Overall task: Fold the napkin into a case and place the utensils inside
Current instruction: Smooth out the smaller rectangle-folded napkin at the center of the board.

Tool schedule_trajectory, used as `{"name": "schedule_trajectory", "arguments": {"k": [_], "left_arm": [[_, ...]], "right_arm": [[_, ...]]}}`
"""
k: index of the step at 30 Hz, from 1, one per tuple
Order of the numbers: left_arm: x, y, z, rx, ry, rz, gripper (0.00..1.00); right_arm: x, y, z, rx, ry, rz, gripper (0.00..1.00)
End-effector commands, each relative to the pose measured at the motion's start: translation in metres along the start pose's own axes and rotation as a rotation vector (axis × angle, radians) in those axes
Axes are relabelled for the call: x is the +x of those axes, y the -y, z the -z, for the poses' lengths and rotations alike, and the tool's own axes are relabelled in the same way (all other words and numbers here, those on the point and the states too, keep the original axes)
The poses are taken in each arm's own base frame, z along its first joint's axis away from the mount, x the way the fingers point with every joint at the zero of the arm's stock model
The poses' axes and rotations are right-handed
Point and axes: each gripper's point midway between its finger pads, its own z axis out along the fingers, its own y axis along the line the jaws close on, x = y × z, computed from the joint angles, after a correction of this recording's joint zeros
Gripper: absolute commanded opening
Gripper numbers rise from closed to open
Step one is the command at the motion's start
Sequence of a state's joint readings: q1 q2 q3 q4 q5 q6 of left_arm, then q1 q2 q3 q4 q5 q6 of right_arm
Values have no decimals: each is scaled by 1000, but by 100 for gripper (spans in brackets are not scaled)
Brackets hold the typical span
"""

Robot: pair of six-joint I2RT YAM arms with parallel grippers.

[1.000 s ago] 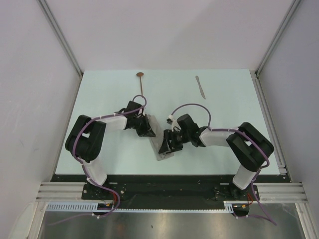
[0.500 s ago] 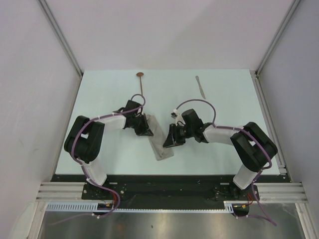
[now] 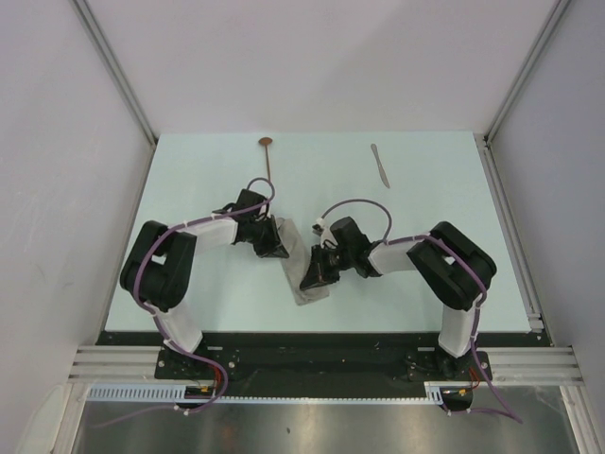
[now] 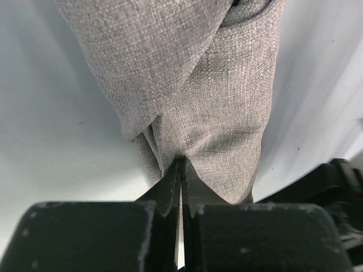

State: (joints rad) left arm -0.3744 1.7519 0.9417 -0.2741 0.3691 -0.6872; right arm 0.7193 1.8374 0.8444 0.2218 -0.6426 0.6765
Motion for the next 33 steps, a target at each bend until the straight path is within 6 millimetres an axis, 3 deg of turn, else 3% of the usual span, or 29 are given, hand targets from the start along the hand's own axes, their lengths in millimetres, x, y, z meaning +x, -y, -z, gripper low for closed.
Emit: {"name": "schedule_trajectory", "arguments": {"k": [1,5,8,11,14,17,21,26,29,33], "left_arm": [[-25,14,26,14,86,-60,0],[-28,35,48,80,116,-84,3],[-17,46,60,132,106,-95,6],[2,54,52,191,64,-91,6],[16,51,33,185,20,-76,4],[21,30,7,112,-15,-39,3],[8,2,-6,-14,40,-6,2],[3,10,3,15,69,-16,2],[-4,11,12,3,84,-28,2],[-21,22,26,21,116,-50,2]], "right_arm": [[17,-8,-22,-60,-24,4,10],[27,8,-25,-32,-38,-9,8],[22,11,-19,-25,-23,-14,8],[13,9,-12,-30,-8,-14,8],[8,-1,-7,-40,-1,3,8],[4,-18,0,-56,4,26,8],[-12,-34,12,-53,54,68,9],[-33,-34,7,-75,84,77,9],[-35,-17,-11,-67,58,56,9],[-24,12,-24,-23,24,26,8]]}}
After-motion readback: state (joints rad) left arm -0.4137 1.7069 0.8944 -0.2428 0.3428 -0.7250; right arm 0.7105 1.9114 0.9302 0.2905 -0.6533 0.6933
